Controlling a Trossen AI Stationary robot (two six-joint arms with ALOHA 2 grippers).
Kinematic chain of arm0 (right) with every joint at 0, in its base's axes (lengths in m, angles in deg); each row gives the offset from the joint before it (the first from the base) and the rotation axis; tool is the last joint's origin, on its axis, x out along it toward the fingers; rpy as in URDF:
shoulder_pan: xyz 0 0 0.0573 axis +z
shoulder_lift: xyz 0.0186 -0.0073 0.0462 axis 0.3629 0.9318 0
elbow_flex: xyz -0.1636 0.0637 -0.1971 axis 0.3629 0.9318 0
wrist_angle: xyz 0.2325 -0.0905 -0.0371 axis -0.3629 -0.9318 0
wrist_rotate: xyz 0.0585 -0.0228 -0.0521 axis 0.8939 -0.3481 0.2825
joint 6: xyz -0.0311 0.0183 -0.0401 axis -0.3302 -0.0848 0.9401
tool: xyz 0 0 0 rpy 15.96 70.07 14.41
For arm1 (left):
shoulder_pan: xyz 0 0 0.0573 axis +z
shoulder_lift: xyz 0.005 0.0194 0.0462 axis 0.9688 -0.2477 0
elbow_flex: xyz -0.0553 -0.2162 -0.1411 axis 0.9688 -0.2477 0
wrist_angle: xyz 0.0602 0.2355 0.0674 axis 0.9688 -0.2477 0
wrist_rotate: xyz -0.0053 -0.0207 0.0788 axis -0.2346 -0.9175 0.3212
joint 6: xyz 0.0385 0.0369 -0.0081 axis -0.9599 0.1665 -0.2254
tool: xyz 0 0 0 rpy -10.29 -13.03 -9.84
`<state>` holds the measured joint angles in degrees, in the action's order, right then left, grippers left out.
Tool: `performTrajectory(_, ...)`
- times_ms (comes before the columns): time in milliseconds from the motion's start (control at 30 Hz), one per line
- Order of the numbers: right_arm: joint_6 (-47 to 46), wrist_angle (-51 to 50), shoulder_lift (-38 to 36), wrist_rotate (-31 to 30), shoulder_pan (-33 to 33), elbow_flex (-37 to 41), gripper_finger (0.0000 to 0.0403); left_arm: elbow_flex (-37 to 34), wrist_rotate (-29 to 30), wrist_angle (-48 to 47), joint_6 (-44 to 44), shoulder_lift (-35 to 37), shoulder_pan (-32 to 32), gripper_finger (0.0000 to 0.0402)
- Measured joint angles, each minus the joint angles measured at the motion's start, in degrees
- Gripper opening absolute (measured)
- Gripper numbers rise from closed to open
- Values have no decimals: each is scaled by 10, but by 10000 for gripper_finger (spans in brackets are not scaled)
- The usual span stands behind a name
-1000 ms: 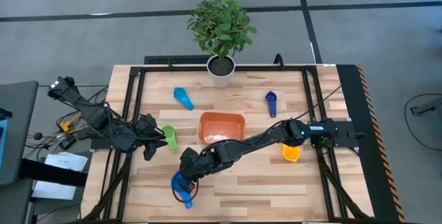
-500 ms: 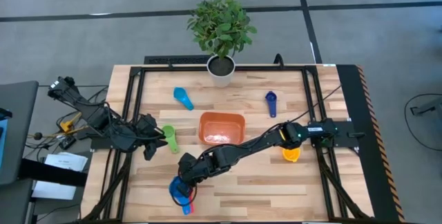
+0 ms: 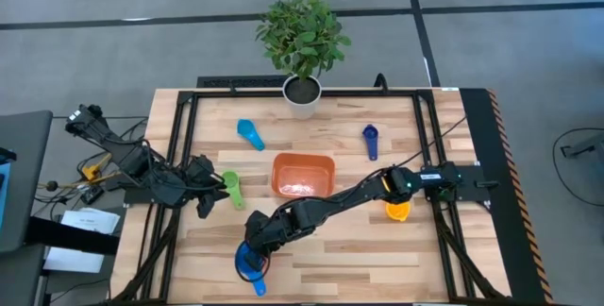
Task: Nest measuring cups in basket
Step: Stack the blue measuring cup on top of the red measuring cup, then stack the yellow measuring cup on top of the blue measuring cup
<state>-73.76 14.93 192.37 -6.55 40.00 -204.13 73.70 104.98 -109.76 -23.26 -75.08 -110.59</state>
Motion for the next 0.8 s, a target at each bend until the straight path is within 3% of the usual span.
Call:
performTrajectory(633, -29, -58, -1, -6, 0, -2, 147, 0, 0, -4, 14, 0, 0, 137)
performTrajectory(800, -12, -92, -32, -53, 2, -15, 168, 0, -4, -4, 14, 0, 0, 137)
